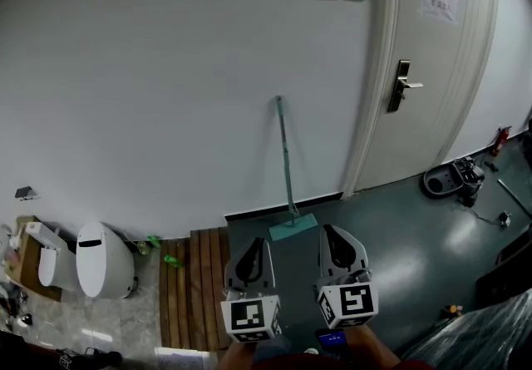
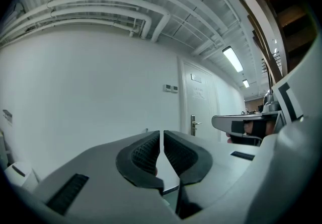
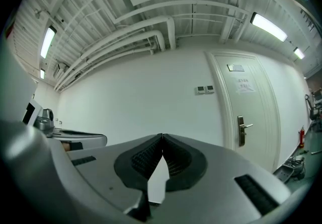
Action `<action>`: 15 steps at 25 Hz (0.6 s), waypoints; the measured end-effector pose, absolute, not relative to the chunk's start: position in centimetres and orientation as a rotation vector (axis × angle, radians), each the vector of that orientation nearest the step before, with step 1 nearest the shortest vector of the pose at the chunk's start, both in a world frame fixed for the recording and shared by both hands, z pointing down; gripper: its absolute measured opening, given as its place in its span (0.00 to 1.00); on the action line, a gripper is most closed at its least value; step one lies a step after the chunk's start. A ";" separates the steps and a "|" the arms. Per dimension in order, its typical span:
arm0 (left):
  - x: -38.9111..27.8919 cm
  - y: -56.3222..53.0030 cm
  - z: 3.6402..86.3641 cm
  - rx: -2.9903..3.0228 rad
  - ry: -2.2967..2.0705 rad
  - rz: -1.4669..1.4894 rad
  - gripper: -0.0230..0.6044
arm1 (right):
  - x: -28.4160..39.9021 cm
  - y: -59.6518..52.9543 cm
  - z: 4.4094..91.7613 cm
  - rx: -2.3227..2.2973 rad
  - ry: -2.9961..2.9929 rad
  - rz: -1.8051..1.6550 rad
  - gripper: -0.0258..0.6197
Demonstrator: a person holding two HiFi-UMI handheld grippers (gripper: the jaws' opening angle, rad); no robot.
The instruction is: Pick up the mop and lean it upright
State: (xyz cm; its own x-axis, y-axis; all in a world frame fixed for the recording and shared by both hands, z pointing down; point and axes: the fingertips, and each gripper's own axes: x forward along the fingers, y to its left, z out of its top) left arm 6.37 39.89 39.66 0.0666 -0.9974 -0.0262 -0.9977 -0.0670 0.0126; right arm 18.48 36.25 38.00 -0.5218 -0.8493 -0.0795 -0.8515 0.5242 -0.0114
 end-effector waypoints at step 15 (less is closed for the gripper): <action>-5.5 32.6 39.8 -2.295 2.162 0.074 0.09 | 7.1 28.9 37.8 -1.534 2.694 0.045 0.07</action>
